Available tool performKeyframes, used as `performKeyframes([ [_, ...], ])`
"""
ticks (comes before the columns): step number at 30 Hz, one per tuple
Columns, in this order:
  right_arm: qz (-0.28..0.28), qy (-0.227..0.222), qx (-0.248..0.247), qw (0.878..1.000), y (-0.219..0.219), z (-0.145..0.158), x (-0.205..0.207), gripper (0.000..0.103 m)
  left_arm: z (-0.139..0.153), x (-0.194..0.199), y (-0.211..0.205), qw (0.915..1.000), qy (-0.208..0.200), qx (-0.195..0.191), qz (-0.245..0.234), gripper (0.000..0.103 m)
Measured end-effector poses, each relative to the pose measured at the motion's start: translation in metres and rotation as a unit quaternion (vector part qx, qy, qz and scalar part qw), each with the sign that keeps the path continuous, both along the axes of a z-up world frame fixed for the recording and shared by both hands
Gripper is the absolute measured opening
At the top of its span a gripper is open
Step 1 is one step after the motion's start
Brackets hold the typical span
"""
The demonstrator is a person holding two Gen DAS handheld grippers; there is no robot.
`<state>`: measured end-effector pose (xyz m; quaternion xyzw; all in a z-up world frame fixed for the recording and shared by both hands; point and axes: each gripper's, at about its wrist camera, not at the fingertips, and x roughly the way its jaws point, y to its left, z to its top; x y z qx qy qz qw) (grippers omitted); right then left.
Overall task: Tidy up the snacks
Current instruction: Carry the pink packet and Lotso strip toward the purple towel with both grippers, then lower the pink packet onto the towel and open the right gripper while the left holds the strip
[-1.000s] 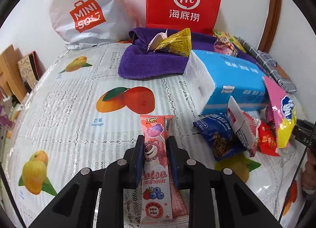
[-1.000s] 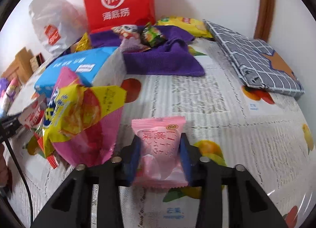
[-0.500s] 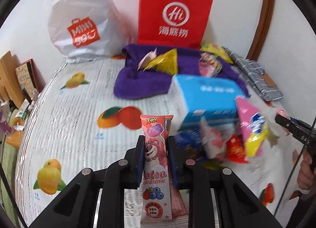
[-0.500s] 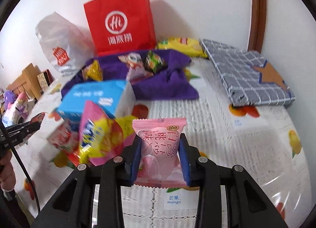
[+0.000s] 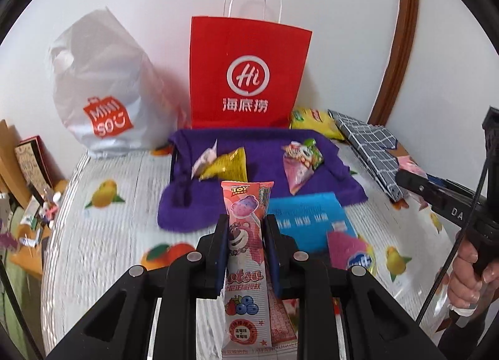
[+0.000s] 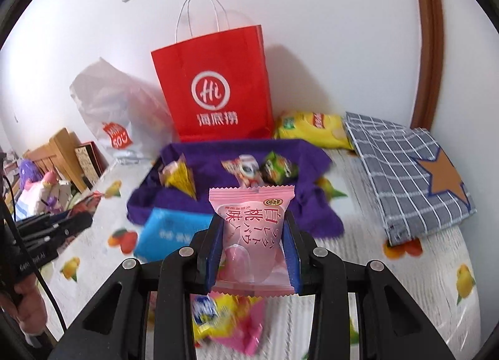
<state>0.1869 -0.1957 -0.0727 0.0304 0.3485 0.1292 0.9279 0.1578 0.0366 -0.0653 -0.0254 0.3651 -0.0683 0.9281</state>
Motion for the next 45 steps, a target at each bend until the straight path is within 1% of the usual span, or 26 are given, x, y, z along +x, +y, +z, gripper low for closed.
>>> performKeyframes([
  [4, 0.008, -0.004, 0.000, 1.000, 0.014, 0.008, 0.029, 0.036, 0.008, 0.021, 0.002, 0.9999, -0.006, 0.009, 0.003, 0.021],
  [12, 0.010, 0.005, -0.008, 1.000, 0.037, 0.009, 0.088, 0.036, 0.016, 0.075, 0.014, 0.9997, -0.005, 0.017, 0.017, 0.021],
  [19, 0.006, 0.012, 0.016, 1.000, 0.045, 0.013, 0.135, 0.036, 0.024, 0.131, 0.023, 0.9994, 0.002, -0.001, 0.034, 0.021],
  [23, 0.004, 0.015, 0.014, 1.000, 0.048, 0.006, 0.154, 0.036, 0.016, 0.153, 0.022, 0.9993, 0.007, -0.002, 0.037, 0.021],
  [25, 0.004, 0.028, -0.002, 1.000, 0.049, -0.005, 0.161, 0.036, 0.009, 0.162, 0.022, 0.9989, 0.020, 0.013, 0.040, 0.021],
  [28, 0.001, 0.045, -0.013, 0.999, 0.047, -0.018, 0.168, 0.036, 0.001, 0.164, 0.026, 0.9983, 0.029, 0.023, 0.046, 0.021],
  [31, -0.001, 0.052, -0.013, 0.999, 0.042, -0.025, 0.173, 0.036, -0.002, 0.167, 0.031, 0.9978, 0.036, 0.021, 0.052, 0.021],
  [38, -0.009, 0.057, -0.011, 0.998, 0.029, -0.029, 0.180, 0.036, -0.006, 0.170, 0.039, 0.9967, 0.045, 0.019, 0.065, 0.022],
  [45, -0.022, 0.061, -0.009, 0.998, 0.016, -0.030, 0.185, 0.036, -0.010, 0.173, 0.040, 0.9962, 0.052, 0.020, 0.067, 0.022],
])
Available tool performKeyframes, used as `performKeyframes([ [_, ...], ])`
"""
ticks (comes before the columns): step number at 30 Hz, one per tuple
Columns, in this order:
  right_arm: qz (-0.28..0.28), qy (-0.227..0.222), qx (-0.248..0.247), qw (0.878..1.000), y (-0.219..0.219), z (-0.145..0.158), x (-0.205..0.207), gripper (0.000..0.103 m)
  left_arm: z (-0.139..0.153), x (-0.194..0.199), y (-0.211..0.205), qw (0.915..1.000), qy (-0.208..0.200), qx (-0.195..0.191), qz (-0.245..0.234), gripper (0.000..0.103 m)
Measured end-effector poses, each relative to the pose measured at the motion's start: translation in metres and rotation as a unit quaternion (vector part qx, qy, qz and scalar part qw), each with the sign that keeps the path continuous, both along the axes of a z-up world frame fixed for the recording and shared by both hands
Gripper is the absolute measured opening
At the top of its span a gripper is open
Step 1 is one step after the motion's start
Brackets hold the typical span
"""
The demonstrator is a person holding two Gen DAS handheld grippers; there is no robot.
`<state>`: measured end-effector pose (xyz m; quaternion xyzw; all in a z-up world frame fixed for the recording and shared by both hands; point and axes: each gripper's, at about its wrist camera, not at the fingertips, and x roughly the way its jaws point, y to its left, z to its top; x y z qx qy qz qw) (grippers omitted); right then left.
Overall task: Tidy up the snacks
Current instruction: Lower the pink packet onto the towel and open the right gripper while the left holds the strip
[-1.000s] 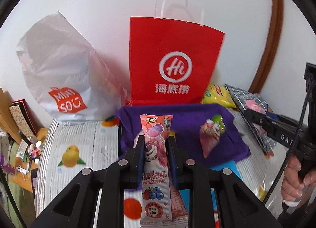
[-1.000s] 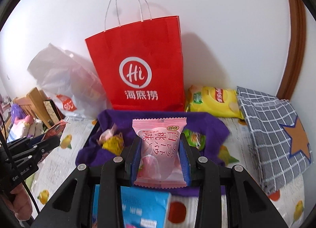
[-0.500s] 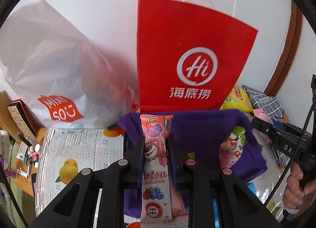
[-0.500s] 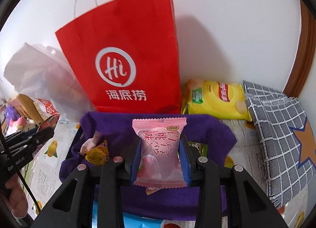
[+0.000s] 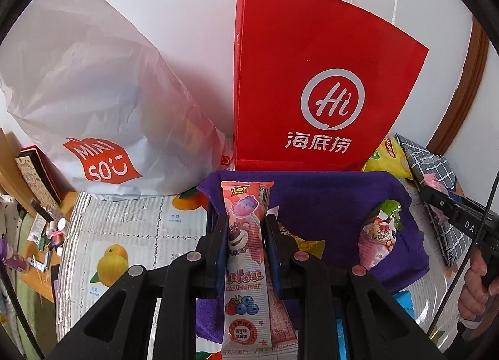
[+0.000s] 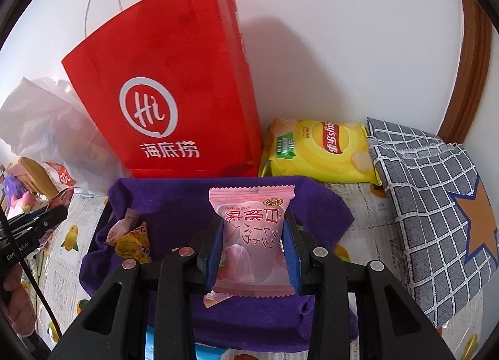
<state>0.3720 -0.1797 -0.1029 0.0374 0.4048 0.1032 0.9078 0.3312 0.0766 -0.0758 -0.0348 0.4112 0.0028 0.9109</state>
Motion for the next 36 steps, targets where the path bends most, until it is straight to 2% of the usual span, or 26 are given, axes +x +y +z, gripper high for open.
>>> performKeyframes([
  [20, -0.012, 0.002, -0.008, 1.000, -0.010, 0.000, 0.000, 0.036, -0.002, 0.001, 0.007, 0.9999, 0.008, -0.003, 0.011, 0.022],
  [36, 0.029, 0.019, -0.015, 0.999, 0.009, -0.014, 0.003, 0.036, -0.005, 0.002, 0.010, 0.9997, 0.017, -0.006, 0.014, 0.023],
])
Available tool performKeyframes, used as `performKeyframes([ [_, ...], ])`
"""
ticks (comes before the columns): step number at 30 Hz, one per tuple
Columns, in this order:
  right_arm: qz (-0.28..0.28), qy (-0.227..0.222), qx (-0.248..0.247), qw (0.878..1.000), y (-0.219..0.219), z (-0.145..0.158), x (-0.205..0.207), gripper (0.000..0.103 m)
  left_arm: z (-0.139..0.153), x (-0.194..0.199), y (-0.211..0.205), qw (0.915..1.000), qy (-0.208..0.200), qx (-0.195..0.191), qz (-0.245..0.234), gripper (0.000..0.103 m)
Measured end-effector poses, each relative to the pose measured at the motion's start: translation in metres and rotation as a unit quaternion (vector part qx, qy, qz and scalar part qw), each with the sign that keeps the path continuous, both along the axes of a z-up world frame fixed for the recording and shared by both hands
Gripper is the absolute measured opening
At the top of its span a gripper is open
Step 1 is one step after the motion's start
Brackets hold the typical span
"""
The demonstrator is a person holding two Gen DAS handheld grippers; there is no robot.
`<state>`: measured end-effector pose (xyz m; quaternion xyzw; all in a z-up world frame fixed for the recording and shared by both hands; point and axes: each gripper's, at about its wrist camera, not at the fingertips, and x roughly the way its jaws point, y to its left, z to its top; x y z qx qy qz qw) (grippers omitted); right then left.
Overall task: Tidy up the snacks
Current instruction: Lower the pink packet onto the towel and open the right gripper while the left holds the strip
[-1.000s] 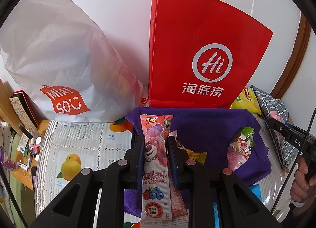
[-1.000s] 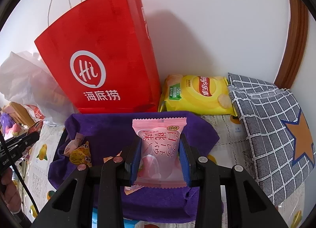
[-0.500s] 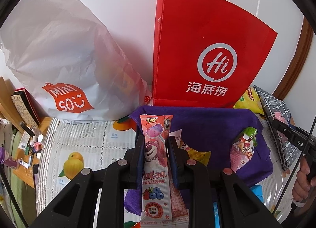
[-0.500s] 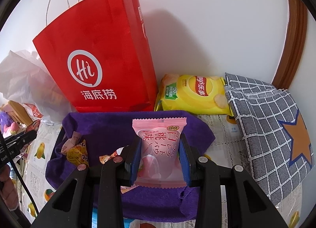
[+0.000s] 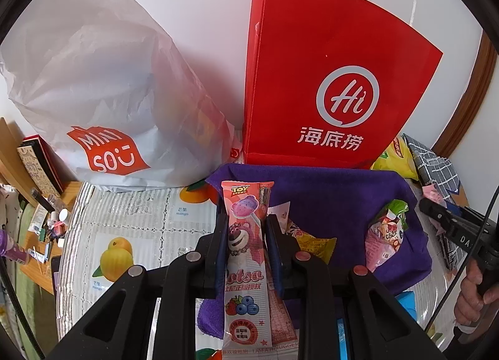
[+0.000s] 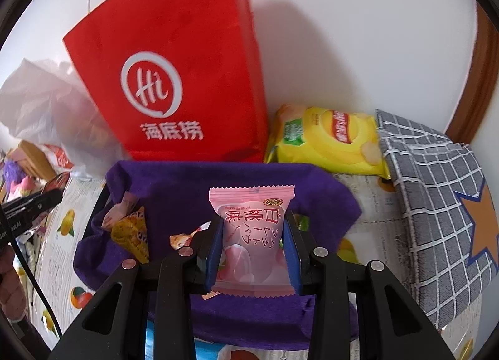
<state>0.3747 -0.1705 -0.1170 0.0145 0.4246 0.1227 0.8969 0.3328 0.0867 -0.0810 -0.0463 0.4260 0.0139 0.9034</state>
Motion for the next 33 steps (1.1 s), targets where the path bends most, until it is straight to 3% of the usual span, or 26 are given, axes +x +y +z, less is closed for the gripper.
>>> performKeyframes([
  [14, 0.030, 0.037, -0.019, 0.999, 0.017, -0.017, 0.003, 0.036, -0.005, 0.001, -0.005, 0.9998, 0.005, 0.015, -0.012, 0.024],
  [21, 0.042, 0.051, -0.006, 0.998, 0.016, -0.022, 0.007, 0.036, -0.009, 0.004, 0.001, 0.9999, 0.013, -0.003, -0.007, 0.024],
  [29, 0.043, 0.066, -0.007, 0.997, 0.013, -0.034, 0.013, 0.036, -0.026, 0.011, -0.024, 0.9983, 0.042, -0.003, -0.040, 0.024],
  [33, 0.047, 0.056, -0.021, 0.997, 0.015, -0.030, 0.009, 0.043, -0.035, 0.013, -0.037, 0.9971, 0.056, 0.006, -0.051, 0.024],
])
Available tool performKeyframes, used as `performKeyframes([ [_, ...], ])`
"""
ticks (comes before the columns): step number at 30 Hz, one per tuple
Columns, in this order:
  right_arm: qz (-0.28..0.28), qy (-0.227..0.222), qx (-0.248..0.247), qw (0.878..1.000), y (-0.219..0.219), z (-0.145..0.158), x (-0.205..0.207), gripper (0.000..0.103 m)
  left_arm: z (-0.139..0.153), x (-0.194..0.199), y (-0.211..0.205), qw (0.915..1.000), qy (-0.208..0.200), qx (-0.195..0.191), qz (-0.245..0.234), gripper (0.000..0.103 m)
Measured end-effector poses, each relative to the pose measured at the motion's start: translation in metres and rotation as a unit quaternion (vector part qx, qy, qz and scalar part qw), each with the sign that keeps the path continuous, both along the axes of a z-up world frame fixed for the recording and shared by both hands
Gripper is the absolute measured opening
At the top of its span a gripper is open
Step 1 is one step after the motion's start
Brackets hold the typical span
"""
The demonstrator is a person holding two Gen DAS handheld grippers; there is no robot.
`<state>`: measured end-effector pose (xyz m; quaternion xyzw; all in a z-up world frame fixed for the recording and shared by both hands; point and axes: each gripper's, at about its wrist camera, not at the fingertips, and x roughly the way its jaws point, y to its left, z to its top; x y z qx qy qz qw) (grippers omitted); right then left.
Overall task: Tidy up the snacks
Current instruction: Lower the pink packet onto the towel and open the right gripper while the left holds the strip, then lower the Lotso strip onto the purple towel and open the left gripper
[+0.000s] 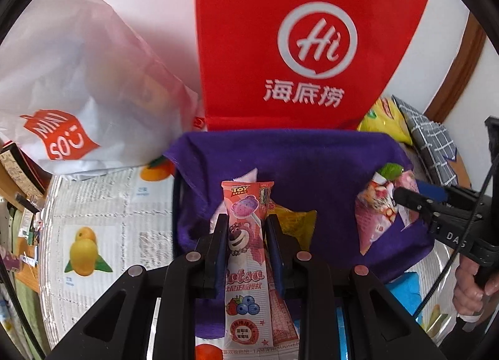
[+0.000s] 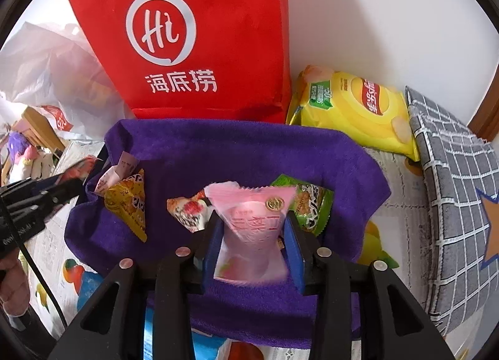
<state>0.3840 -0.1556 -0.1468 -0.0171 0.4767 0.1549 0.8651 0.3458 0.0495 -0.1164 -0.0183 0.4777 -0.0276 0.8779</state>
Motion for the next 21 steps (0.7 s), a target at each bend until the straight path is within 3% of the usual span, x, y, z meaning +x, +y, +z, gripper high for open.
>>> performKeyframes([
  [6, 0.002, -0.021, 0.000, 1.000, 0.002, 0.011, -0.007, 0.051, -0.006, 0.002, 0.001, 0.9999, 0.010, -0.008, 0.004, 0.024],
  [13, 0.003, -0.046, 0.000, 0.999, 0.006, 0.029, -0.017, 0.051, -0.013, 0.004, 0.001, 0.9996, 0.023, -0.013, 0.000, 0.024],
  [21, 0.005, -0.082, 0.018, 0.996, 0.007, 0.054, -0.035, 0.052, 0.005, -0.005, -0.002, 0.9999, 0.001, -0.012, -0.009, 0.039],
])
